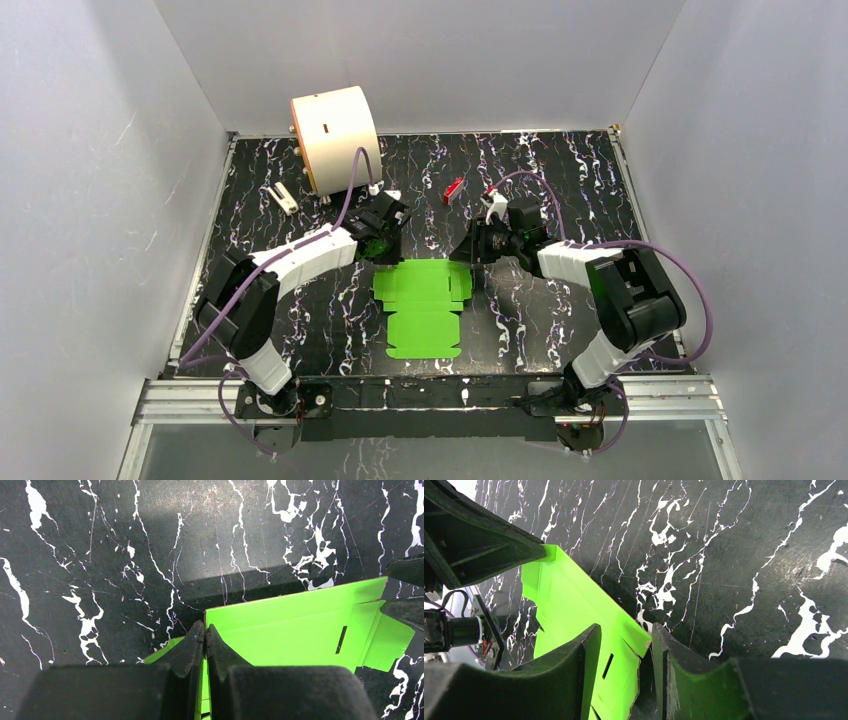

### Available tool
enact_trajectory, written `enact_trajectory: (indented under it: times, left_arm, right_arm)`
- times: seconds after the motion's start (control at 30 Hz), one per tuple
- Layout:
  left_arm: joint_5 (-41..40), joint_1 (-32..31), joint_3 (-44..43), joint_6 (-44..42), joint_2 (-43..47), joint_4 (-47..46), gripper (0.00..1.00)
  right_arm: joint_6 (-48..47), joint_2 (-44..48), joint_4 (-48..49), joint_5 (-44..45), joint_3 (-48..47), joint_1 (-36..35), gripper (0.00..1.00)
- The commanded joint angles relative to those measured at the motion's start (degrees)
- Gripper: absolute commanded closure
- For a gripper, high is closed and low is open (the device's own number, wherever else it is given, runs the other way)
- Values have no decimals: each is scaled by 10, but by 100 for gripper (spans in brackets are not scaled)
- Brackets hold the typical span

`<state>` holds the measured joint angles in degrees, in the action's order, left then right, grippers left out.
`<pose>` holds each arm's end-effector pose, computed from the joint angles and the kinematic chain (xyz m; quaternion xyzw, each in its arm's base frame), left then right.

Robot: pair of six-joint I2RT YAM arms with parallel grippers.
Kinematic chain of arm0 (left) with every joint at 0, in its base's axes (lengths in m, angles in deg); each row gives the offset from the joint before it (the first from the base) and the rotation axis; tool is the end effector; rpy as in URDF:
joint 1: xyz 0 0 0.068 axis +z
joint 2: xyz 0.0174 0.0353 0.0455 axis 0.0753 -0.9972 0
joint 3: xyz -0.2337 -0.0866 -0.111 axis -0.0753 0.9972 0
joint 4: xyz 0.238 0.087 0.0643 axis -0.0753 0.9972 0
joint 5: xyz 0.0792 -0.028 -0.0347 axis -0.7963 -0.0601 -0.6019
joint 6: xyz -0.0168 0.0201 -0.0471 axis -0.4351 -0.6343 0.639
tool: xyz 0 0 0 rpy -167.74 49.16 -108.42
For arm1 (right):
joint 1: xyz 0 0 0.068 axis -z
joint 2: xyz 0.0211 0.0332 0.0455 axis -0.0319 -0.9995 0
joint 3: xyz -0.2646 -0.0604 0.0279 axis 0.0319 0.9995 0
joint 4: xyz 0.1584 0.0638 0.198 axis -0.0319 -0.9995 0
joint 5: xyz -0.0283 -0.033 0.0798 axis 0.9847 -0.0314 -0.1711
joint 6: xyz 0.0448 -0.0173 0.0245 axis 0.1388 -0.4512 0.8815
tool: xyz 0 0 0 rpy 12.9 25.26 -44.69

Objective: Fold the paper box

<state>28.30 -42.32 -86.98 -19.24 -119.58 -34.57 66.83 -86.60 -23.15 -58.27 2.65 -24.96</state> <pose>0.2794 -0.2115 0.2146 0.0435 0.9394 -0.1268 0.3155 0.2874 0.1432 0.1679 -0.1301 0.8426 0.4034 0.3321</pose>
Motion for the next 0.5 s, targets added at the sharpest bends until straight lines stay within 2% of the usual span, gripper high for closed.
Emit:
enact_trajectory:
  times: [0.0,0.27,0.47]
  left_arm:
    - [-7,-1,4,5,40,-5,100]
    - [-8,0,6,9,43,-6,100]
    - [-6,1,6,10,41,-7,100]
  right_arm:
    - [4,-3,40,-21,7,6,50]
    - [7,-14,53,-24,21,12,51]
    - [15,-20,74,-48,25,12,56]
